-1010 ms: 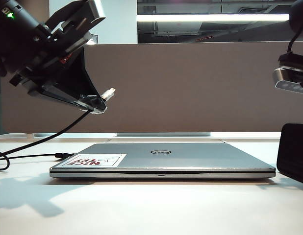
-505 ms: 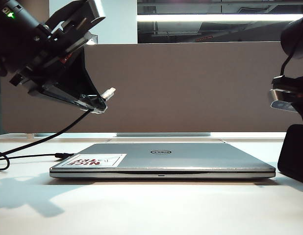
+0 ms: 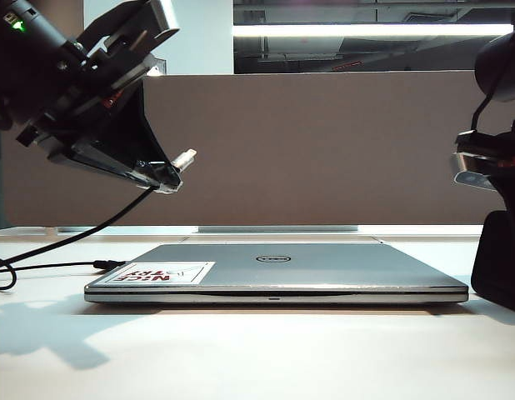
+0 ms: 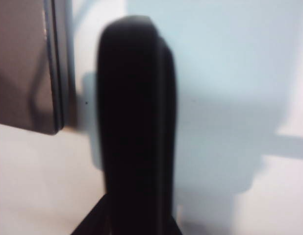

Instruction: Pick up the charging cable and the phone, plug the charging cable into the charging port on the phone, and finally place them back on the table.

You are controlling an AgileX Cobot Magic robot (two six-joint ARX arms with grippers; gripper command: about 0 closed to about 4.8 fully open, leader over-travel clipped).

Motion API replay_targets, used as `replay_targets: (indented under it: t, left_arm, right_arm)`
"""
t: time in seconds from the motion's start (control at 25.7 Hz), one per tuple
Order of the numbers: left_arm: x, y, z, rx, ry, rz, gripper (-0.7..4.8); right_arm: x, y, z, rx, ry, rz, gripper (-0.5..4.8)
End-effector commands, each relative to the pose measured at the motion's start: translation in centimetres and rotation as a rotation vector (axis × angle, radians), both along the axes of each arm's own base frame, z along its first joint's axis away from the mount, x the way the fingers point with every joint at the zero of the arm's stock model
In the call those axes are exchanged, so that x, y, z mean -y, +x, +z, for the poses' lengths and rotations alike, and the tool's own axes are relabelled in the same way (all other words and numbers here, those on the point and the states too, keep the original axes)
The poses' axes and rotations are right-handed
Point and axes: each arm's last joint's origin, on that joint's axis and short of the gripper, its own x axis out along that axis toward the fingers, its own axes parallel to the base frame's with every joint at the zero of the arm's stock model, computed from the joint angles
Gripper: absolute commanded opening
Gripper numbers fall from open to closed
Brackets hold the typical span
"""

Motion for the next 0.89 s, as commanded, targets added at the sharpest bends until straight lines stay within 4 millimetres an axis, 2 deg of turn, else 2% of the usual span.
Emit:
replay_targets:
  t: [0.04,0.62,0.89]
  left_arm:
    - [0.04,0.02,0.19,0.016,-0.008,-0.003,-0.06]
    - [0.04,0.02,0.18,0.016,-0.008,-0.003,-0.06]
    - [0.04,0.02,0.18,0.016,-0.008,-0.003,-0.06]
  right_arm:
    - [-0.06,0.24,0.21,0.03,0.013,0.004,1.26]
    - [-0.06,0.23,0.14,0.03,0.013,0.004,1.04]
    - [0.0,-0.17,-0.61,0.008,0.009,0.004,1.04]
